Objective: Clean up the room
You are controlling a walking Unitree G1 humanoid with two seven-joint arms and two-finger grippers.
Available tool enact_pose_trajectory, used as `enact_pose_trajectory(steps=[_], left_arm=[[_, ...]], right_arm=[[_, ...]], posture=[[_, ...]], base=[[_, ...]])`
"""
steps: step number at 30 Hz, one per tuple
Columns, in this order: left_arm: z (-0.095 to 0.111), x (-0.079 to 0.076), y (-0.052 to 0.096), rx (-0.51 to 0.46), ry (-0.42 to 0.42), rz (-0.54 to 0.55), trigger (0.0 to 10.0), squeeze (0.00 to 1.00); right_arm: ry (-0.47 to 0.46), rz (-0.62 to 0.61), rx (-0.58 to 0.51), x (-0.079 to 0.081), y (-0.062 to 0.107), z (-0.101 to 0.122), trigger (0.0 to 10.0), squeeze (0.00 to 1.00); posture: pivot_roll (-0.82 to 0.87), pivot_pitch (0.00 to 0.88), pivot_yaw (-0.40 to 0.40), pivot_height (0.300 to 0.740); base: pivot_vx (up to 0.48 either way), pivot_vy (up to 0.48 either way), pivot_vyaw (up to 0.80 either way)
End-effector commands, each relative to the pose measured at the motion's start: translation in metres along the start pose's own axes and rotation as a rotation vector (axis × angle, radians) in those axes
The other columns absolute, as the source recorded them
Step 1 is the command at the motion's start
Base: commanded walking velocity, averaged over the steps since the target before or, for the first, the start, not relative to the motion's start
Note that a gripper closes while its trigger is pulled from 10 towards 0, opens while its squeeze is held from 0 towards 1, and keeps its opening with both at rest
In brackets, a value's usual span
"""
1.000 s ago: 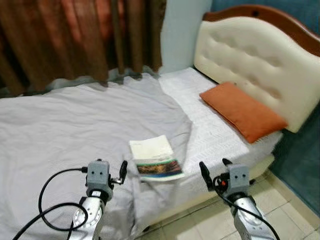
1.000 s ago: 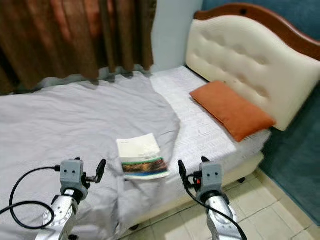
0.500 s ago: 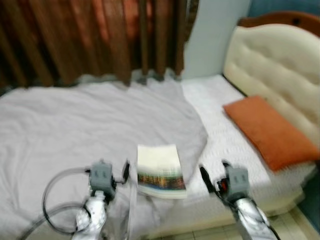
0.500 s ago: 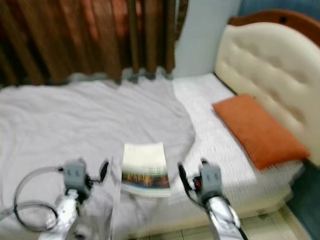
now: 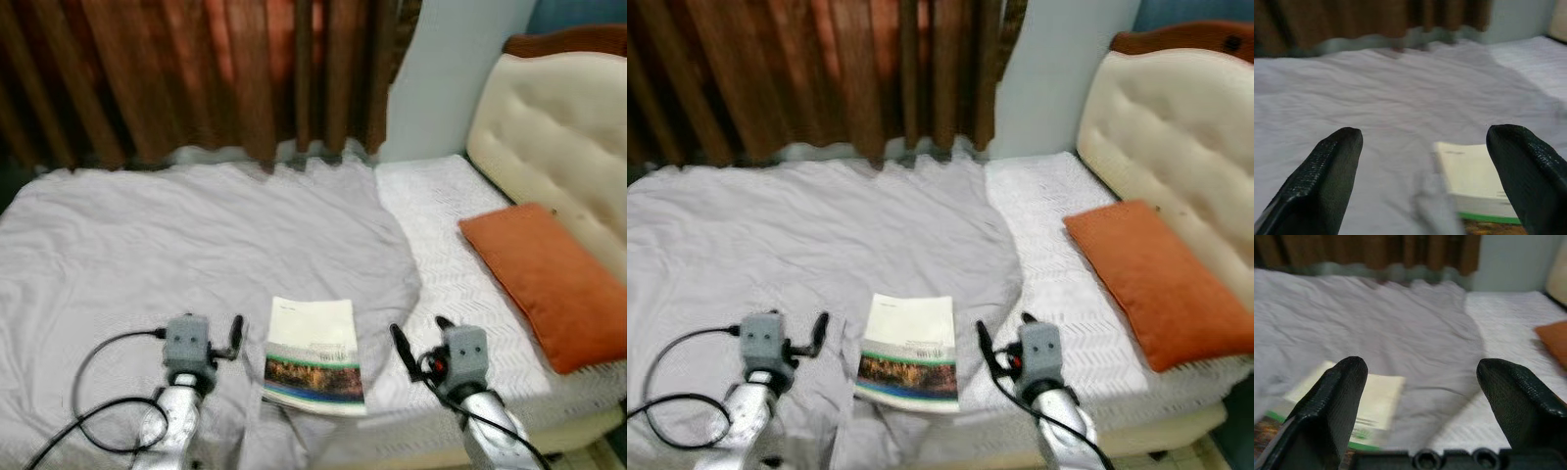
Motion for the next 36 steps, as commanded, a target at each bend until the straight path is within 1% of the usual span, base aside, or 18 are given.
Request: enact_pose_trajectory(steps=[1, 6, 8, 10, 16, 17, 18, 19, 20, 24, 25, 28, 30, 31, 32, 33, 34, 36], left_arm=[[-0.002, 0.009, -0.001, 0.013, -0.052, 0.016, 10.0, 0.0], [0.0, 0.005, -0.002, 0.002, -0.013, -0.015, 10.0, 0.0], [-0.002, 0.005, -0.002, 0.011, -0.019, -0.015, 10.0, 0.0], [-0.001, 0.005, -0.003, 0.008, -0.02, -0.018, 10.0, 0.0], [0.004, 0.001, -0.003, -0.011, -0.038, -0.055, 10.0, 0.0], [0.005, 0.001, -0.003, -0.017, -0.076, -0.067, 10.0, 0.0], [0.006, -0.001, -0.004, -0.015, -0.075, -0.084, 10.0, 0.0], [0.006, -0.001, -0.004, -0.015, -0.075, -0.084, 10.0, 0.0], [0.008, -0.005, -0.005, -0.016, -0.066, -0.122, 10.0, 0.0], [0.016, -0.017, -0.007, -0.027, -0.065, -0.254, 10.0, 0.0], [0.017, -0.02, -0.006, -0.027, -0.071, -0.301, 10.0, 0.0], [0.021, -0.023, -0.001, -0.035, -0.075, -0.368, 10.0, 0.0], [0.031, -0.028, 0.009, -0.041, -0.037, -0.458, 10.0, 0.0], [0.031, -0.028, 0.009, -0.041, -0.037, -0.458, 10.0, 0.0], [0.043, -0.031, 0.019, -0.052, 0.003, -0.524, 10.0, 0.0], [0.051, -0.032, 0.023, -0.063, 0.006, -0.561, 10.0, 0.0], [0.051, -0.032, 0.023, -0.063, 0.006, -0.561, 10.0, 0.0], [0.069, -0.031, 0.035, -0.083, 0.007, -0.638, 10.0, 0.0]], right_arm=[[-0.001, 0.02, -0.016, 0.005, -0.005, 0.006, 10.0, 0.0], [-0.002, 0.026, -0.011, 0.005, -0.005, 0.005, 10.0, 0.0], [-0.028, 0.035, 0.011, 0.007, -0.005, 0.002, 10.0, 0.0], [-0.106, 0.007, 0.045, 0.005, -0.007, -0.004, 10.0, 0.0], [-0.125, -0.027, 0.099, -0.003, -0.01, -0.013, 10.0, 0.0], [-0.146, -0.052, 0.14, -0.007, -0.011, -0.021, 10.0, 0.0], [-0.167, -0.071, 0.174, -0.011, -0.012, -0.027, 10.0, 0.0], [-0.167, -0.071, 0.174, -0.011, -0.012, -0.027, 10.0, 0.0], [-0.199, -0.099, 0.226, -0.016, -0.013, -0.037, 10.0, 0.0], [-0.252, -0.161, 0.303, -0.027, -0.017, -0.051, 10.0, 0.0], [-0.27, -0.175, 0.32, -0.029, -0.019, -0.053, 10.0, 0.0], [-0.326, -0.199, 0.329, -0.031, -0.024, -0.054, 10.0, 0.0], [-0.364, -0.201, 0.325, -0.031, -0.027, -0.052, 10.0, 0.0], [-0.364, -0.201, 0.325, -0.031, -0.027, -0.052, 10.0, 0.0], [-0.379, -0.204, 0.323, -0.031, -0.027, -0.053, 10.0, 0.0], [-0.38, -0.216, 0.325, -0.033, -0.027, -0.054, 10.0, 0.0], [-0.38, -0.216, 0.325, -0.033, -0.027, -0.054, 10.0, 0.0], [-0.379, -0.226, 0.306, -0.035, -0.029, -0.05, 10.0, 0.0]], posture=[[-0.04, 0.0, -0.013, 0.74], [-0.04, 0.0, -0.014, 0.74], [-0.03, 0.0, -0.014, 0.74], [-0.03, 0.0, -0.014, 0.74], [-0.02, 0.0, -0.011, 0.74], [-0.02, 0.0, -0.009, 0.74], [-0.02, 0.004, -0.007, 0.74], [-0.02, 0.004, -0.007, 0.74], [-0.01, 0.017, -0.002, 0.74], [0.01, 0.051, 0.012, 0.74], [0.02, 0.069, 0.018, 0.74], [0.03, 0.107, 0.032, 0.74], [0.07, 0.215, 0.058, 0.74], [0.07, 0.215, 0.058, 0.74], [0.1, 0.302, 0.085, 0.74], [0.11, 0.323, 0.091, 0.74], [0.11, 0.323, 0.091, 0.74], [0.14, 0.415, 0.13, 0.74]], base=[[0.0, 0.0, 0.0], [0.086, 0.0, 0.0], [0.467, 0.0, 0.0], [0.472, 0.0, 0.0], [0.474, 0.0, 0.0], [0.48, 0.0, 0.0], [0.0, 0.0, 0.0], [0.0, 0.0, 0.0], [0.0, 0.0, 0.0], [0.0, 0.0, 0.0], [0.0, 0.0, 0.0], [0.0, 0.0, 0.0], [0.0, 0.0, 0.0], [0.0, 0.0, 0.0], [0.0, 0.0, 0.0], [0.0, 0.0, 0.0], [0.0, 0.0, 0.0], [0.0, 0.0, 0.0]])
Point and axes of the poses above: a point about 5 cm out from each wrist's last joint towards the gripper, its own y axis pointing back from the gripper into the wrist, its own z axis along the axis of the wrist's last joint, x = y × z, the point moved 5 cm from there along -y, pointing out of the wrist towards the gripper, and after that the axes turned 12 degrees about -y, right-handed, at the moved point
